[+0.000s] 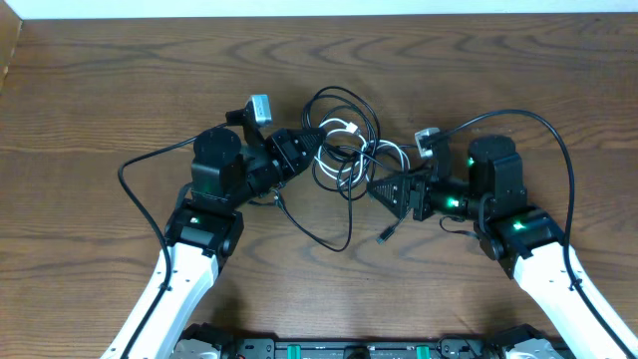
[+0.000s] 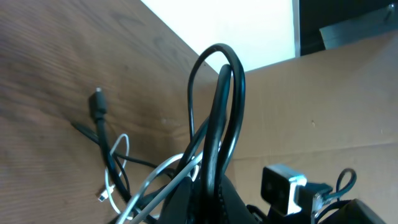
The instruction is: Untangle cables
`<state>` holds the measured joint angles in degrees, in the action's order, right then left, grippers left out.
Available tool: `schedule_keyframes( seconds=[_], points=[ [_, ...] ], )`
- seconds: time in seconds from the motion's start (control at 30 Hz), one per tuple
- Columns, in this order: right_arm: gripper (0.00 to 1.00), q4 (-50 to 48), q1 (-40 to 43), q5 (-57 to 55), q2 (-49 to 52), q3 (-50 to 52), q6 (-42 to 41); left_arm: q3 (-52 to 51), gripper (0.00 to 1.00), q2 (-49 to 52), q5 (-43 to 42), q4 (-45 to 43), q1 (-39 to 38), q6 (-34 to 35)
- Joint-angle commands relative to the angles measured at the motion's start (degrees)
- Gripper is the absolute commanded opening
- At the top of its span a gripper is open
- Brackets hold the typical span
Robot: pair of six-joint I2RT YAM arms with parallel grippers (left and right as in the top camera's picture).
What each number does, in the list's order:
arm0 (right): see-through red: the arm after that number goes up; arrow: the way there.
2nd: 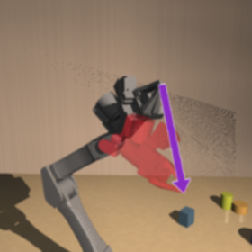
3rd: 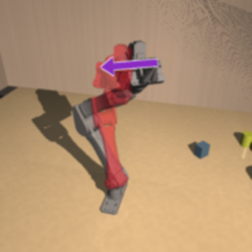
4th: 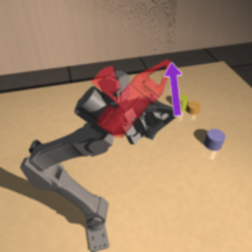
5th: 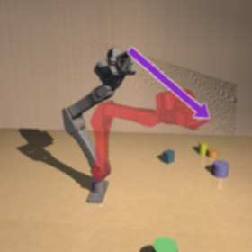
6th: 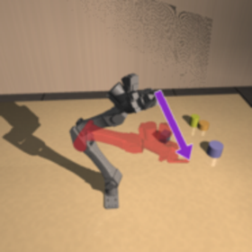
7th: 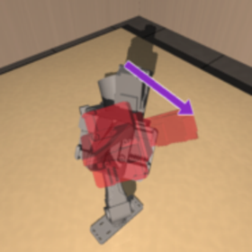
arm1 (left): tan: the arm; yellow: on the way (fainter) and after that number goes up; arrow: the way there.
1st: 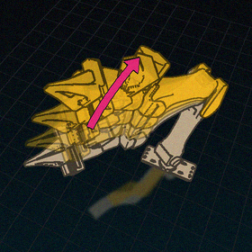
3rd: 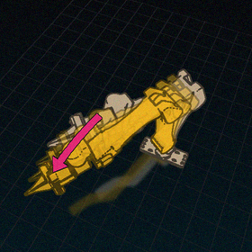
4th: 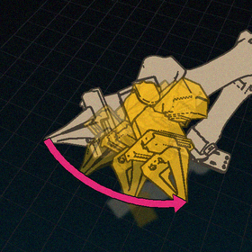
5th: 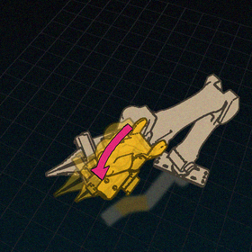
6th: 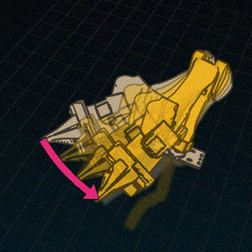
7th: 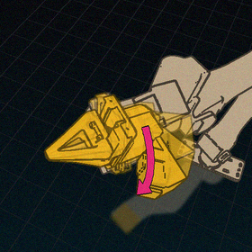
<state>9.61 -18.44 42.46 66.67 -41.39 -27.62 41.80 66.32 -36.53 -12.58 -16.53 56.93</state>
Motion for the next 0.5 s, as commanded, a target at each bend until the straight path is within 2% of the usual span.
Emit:
schedule_keyframes(
  seconds=[0.0, 0.17, 0.33, 0.47],
  points=[
    [0.75, -2.6, 0.2, 0.4, 0.1, -0.1, -6.5, 0.5, 0.08, -0.1, -0.6, -0.3, -1.5, -0.8],
    [0.66, -3.8, 0.2, -4.3, 0.1, -0.1, -17.6, 0.5, 0.08, -0.1, -0.5, -0.3, -3.1, -0.8],
    [0.64, -3.6, -1.2, -10.2, 0.1, -0.1, -29.0, 0.5, 0.08, -0.1, -0.5, -0.3, -4.0, -0.8],
    [0.64, -3.6, -3.6, -17.4, 0.1, -0.1, -33.3, 0.5, 0.08, -0.1, -0.5, -0.4, -5.5, -0.7]
  ],
)
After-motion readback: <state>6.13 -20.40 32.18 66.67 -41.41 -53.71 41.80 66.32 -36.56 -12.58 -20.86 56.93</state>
